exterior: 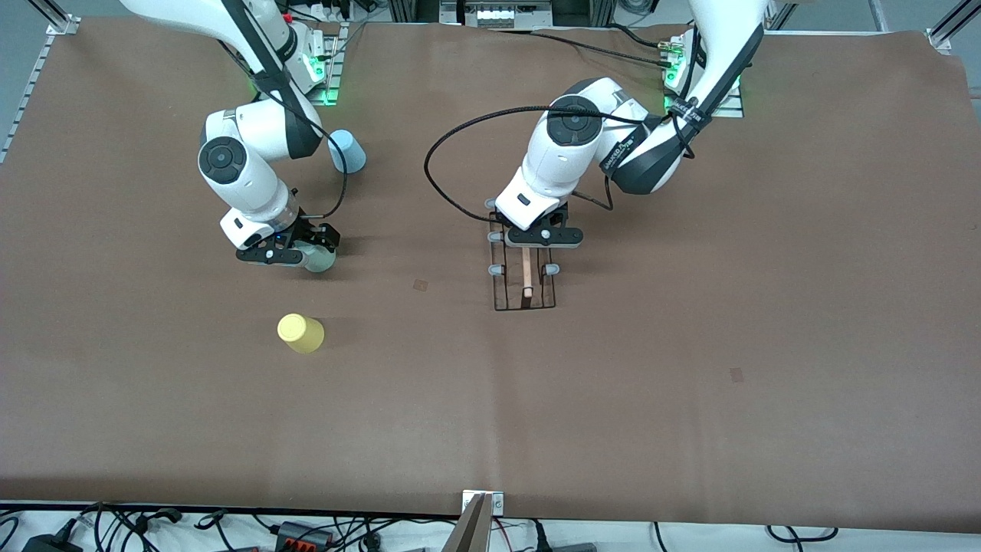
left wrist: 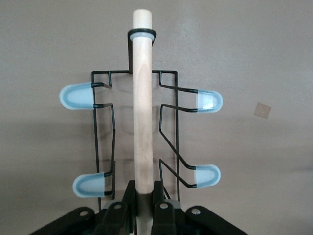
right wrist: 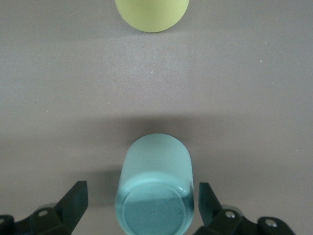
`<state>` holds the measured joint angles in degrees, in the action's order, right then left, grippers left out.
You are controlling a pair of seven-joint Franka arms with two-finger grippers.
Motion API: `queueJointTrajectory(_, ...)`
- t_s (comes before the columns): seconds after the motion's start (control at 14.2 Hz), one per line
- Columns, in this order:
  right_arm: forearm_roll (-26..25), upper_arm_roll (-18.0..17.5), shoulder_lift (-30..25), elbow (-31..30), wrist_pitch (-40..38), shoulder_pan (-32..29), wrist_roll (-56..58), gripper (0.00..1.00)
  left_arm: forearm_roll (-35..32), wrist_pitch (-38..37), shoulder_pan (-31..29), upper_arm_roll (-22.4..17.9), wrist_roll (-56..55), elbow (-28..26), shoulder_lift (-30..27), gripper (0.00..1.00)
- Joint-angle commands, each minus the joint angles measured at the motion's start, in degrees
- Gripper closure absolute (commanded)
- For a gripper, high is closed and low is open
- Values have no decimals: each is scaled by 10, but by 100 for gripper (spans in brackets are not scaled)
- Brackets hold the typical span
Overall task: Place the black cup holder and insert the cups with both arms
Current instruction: 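Open the left gripper and lift it off the rack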
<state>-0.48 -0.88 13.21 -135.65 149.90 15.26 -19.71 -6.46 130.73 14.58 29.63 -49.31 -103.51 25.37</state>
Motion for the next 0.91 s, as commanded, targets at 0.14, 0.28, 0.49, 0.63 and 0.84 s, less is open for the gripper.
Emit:
queueJointTrajectory(0.14,-7,2,4,-8,25,-1,4,0,-14,-9,5,0,-10,16,-1,12)
queueJointTrajectory(0.28,-7,2,4,-8,25,-1,5,37,-15,-11,2,-1,-8,17,-20,0)
queueJointTrajectory(0.49,-7,2,3,-7,22,-3,16,74,-15,-124,-3,-4,90,71,-45,0)
queueJointTrajectory(0.63,-7,3,-2,-7,18,-8,34,85,-27,-256,-9,-7,154,148,-43,0)
queueJointTrajectory(0.84,-7,4,-60,1,-55,-11,48,88,-102,-372,-21,-6,257,205,-45,0)
